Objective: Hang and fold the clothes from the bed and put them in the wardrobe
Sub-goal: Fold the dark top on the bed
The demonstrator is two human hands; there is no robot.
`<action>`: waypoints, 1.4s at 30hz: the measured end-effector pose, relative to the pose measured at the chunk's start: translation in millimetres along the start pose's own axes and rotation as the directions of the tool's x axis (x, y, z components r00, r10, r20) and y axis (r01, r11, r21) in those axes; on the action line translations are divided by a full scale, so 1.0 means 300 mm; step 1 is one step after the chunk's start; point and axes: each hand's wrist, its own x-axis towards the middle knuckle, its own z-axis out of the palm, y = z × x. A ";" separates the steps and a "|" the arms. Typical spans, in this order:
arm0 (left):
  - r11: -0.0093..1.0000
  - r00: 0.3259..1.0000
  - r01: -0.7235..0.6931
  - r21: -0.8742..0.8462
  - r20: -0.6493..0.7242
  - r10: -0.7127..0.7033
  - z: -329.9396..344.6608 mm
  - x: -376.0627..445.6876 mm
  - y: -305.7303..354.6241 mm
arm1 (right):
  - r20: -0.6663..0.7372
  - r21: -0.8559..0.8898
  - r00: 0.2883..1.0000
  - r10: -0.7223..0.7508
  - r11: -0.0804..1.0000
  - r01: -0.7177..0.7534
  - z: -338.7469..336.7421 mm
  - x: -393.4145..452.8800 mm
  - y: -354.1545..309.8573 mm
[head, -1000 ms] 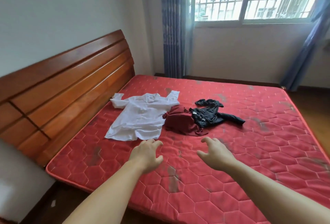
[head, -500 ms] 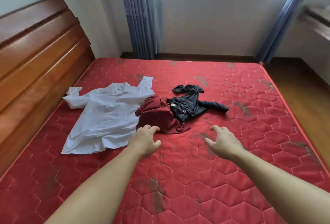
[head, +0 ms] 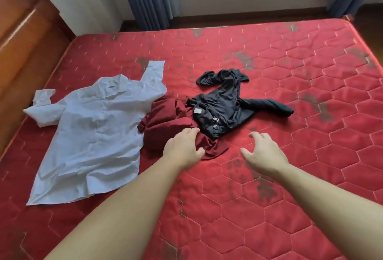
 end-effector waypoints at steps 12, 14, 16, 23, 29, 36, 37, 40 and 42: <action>0.995 0.998 0.062 -0.075 -0.022 -0.064 0.424 0.771 -0.164 | 0.013 -0.052 0.990 -0.138 0.989 0.138 0.460 0.664 -0.055; 0.994 0.994 0.110 -0.023 0.000 -0.110 0.476 0.817 -0.174 | 0.010 -0.066 0.992 -0.125 0.990 0.125 0.518 0.715 -0.047; 0.990 0.991 0.132 0.046 -0.028 -0.131 0.530 0.826 -0.189 | 0.003 -0.070 0.995 -0.103 0.992 0.103 0.574 0.745 -0.036; 0.970 0.899 -0.221 0.100 -0.366 0.242 0.605 0.684 -0.198 | -0.014 0.060 0.995 -0.096 0.993 0.097 0.582 0.735 0.023; 0.914 0.912 -0.358 -0.191 -0.279 0.300 0.572 0.566 -0.105 | 0.015 0.531 0.997 0.071 0.845 -0.068 0.510 0.644 0.057; 0.833 0.872 -0.474 -0.285 -0.286 0.398 0.526 0.366 0.069 | 0.292 0.801 0.955 0.060 0.530 -0.278 0.357 0.478 0.059; 0.823 0.860 -0.498 -0.275 -0.284 0.425 0.516 0.331 0.086 | 0.280 0.816 0.957 0.073 0.508 -0.278 0.327 0.452 0.070; 0.842 0.871 -0.481 -0.243 -0.246 0.426 0.470 0.240 0.122 | 0.188 0.871 0.978 0.087 0.445 -0.207 0.217 0.371 0.115; 0.875 0.908 -0.416 -0.248 -0.167 0.385 0.414 0.184 0.161 | 0.138 0.905 0.989 0.060 0.398 -0.151 0.136 0.308 0.143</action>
